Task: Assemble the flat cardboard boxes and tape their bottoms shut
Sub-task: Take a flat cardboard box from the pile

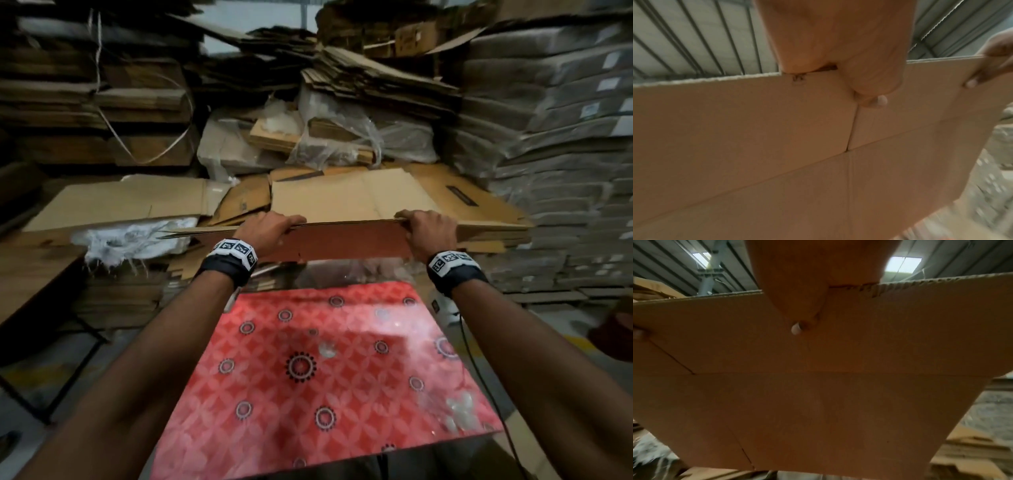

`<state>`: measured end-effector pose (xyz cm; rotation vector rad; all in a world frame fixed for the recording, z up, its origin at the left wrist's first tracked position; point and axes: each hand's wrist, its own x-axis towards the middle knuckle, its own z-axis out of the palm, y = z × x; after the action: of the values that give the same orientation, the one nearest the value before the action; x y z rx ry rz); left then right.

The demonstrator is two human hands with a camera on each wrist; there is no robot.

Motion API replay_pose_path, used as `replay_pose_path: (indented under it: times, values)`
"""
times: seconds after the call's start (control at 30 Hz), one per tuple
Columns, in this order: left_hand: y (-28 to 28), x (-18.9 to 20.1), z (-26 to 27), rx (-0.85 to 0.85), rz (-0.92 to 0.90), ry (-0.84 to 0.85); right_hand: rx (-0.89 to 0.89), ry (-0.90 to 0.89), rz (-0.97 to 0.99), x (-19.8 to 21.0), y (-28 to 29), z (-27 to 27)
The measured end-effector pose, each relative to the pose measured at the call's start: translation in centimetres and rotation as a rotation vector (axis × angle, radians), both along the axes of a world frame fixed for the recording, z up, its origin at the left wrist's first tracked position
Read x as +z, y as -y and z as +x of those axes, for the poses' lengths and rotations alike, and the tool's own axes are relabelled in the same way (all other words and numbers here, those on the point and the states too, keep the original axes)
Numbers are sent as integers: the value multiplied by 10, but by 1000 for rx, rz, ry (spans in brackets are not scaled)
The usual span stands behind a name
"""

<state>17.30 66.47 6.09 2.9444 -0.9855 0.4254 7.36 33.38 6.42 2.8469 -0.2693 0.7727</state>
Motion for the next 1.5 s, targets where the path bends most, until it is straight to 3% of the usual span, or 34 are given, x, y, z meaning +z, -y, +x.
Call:
replay_pose_path:
  times: [0.33, 0.57, 0.73, 0.93, 1.23, 1.37, 1.5]
  values:
    - [72, 98, 81, 10, -4, 325, 56, 265, -50, 87, 82, 96]
    - [140, 151, 160, 46, -25, 417, 99, 296, -41, 131, 151, 191]
    - [179, 167, 218, 99, -6, 437, 147, 320, -24, 147, 188, 260]
    - [216, 170, 294, 129, -60, 440, 179, 395, 66, 149, 215, 343]
    - [243, 146, 408, 68, -178, 612, 217, 524, 75, 137, 242, 462]
    - [247, 104, 459, 59, -203, 652, 230, 545, 70, 109, 247, 505]
    - [255, 22, 494, 77, -138, 466, 212, 315, 137, 39, 251, 532]
